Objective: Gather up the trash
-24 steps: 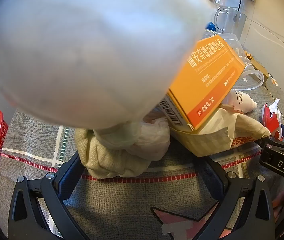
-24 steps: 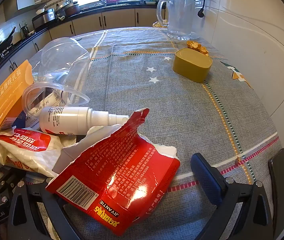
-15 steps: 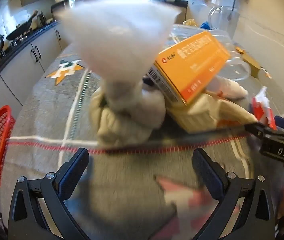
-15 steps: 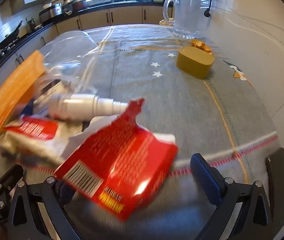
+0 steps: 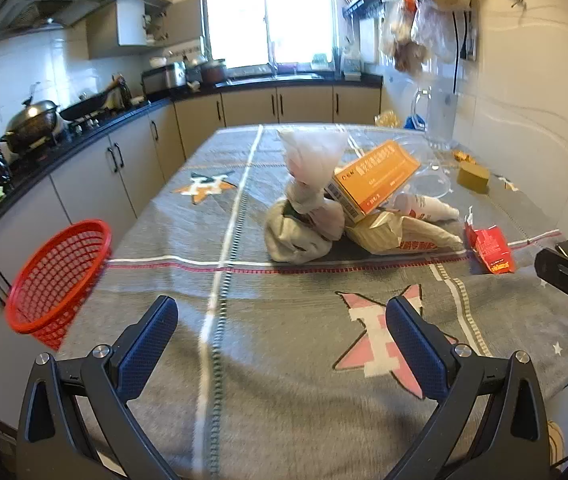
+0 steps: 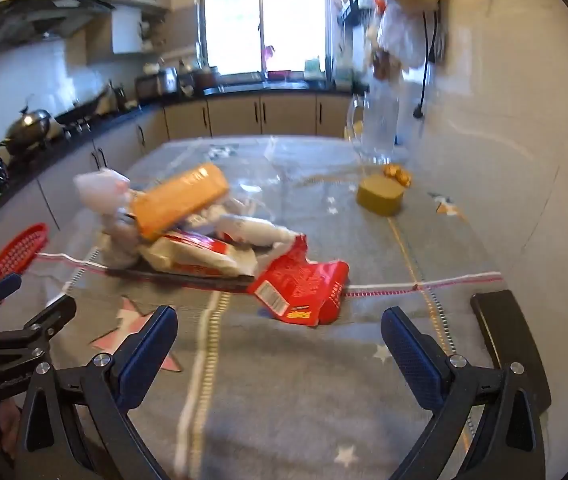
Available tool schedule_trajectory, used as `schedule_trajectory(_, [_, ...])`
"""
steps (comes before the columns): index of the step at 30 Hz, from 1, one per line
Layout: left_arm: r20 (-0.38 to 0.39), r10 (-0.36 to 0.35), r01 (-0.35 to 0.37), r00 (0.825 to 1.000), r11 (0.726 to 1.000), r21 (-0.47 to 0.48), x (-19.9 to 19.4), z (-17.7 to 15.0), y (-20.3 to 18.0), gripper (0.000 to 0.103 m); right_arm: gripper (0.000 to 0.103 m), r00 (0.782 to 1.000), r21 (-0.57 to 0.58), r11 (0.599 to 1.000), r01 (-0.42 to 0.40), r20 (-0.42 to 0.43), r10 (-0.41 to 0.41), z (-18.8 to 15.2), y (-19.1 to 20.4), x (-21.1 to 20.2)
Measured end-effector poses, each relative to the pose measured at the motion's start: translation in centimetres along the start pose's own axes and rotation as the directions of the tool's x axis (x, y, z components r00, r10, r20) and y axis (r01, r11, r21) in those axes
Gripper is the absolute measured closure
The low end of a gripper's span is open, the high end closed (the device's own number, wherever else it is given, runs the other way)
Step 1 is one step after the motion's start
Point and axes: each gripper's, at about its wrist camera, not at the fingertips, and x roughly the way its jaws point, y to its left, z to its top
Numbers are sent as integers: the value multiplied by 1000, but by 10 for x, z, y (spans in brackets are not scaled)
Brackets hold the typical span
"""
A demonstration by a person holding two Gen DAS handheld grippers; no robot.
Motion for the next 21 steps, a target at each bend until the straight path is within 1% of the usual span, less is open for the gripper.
schedule_trajectory(2, [12, 12, -12, 1000, 1000, -6, -5, -6, -5, 0, 0, 1000, 2, 1000, -6, 25, 6, -9, 6, -13])
schedule_trajectory(7, [22, 27, -27, 999, 1000, 5, -14, -12, -9, 0, 0, 999, 0, 1000, -31, 37, 31, -21, 13, -22])
schedule_trajectory(13, [8, 37, -37, 999, 999, -10, -11, -8, -10, 0, 0, 999, -10, 1000, -20, 29, 21, -23, 18, -21])
schedule_trajectory(15, [10, 30, -30, 999, 999, -20, -12, -19, 4, 0, 0, 999, -2, 1000, -28, 23, 28, -24, 16, -20])
schedule_trajectory(21, [8, 33, -33, 999, 999, -18, -13, -20, 4, 0, 0, 999, 1, 999, -33, 0, 33, -26, 17, -16])
